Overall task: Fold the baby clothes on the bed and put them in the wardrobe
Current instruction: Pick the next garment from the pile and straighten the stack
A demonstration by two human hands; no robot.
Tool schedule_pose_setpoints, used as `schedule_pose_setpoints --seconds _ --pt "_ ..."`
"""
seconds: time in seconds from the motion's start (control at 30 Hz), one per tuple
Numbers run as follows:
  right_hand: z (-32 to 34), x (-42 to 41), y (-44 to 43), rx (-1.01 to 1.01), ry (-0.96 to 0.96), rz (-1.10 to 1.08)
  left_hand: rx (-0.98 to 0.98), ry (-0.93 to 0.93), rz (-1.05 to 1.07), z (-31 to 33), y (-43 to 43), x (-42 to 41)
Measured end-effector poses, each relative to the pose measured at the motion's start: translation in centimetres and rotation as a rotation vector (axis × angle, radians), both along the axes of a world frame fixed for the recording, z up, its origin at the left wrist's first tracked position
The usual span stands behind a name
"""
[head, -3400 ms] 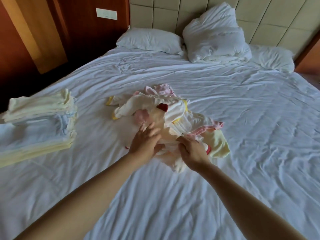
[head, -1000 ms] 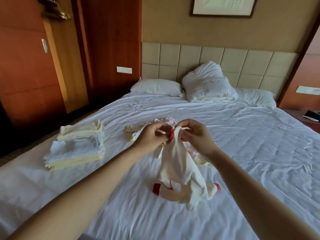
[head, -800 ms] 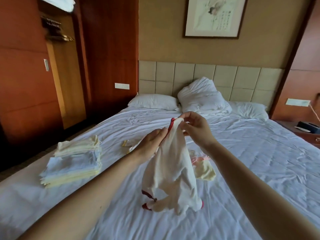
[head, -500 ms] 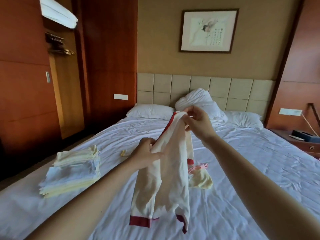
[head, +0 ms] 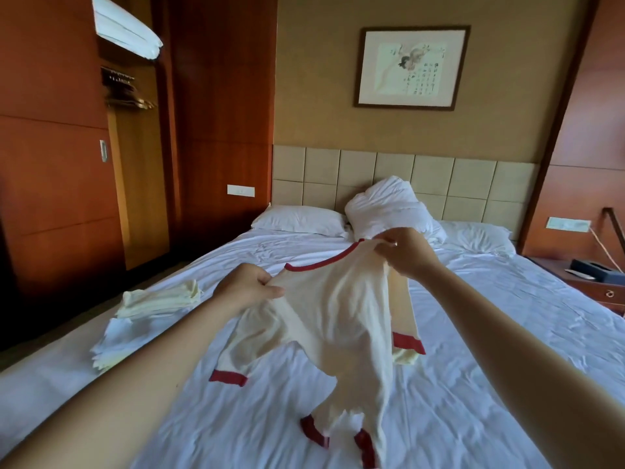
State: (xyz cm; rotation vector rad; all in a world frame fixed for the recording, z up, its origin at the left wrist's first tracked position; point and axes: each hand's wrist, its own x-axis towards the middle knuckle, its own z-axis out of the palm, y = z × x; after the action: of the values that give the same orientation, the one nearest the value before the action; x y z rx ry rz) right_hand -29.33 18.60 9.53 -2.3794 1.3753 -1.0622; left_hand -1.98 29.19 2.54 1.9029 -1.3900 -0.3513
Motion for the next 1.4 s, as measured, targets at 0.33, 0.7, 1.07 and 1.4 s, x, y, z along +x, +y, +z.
schedule_pose_setpoints --seconds 0.33,0.7,1.07,1.4 --pt "-3.7 0.5 0.2 0.638 -0.237 0.111 0.001 0.491 0.045 -0.2 -0.2 -0.9" --pt "-4.5 6.8 -7.4 0.298 -0.259 0.112 -0.180 0.035 0.192 1.9 -5.8 6.0" --pt "2.3 12.9 -11.9 -0.076 -0.356 0.179 -0.526 -0.213 0.271 10.4 -7.8 10.4" --pt "-13.1 9.4 -5.8 0.153 0.141 0.184 -0.023 -0.362 0.167 -7.6 0.5 9.3"
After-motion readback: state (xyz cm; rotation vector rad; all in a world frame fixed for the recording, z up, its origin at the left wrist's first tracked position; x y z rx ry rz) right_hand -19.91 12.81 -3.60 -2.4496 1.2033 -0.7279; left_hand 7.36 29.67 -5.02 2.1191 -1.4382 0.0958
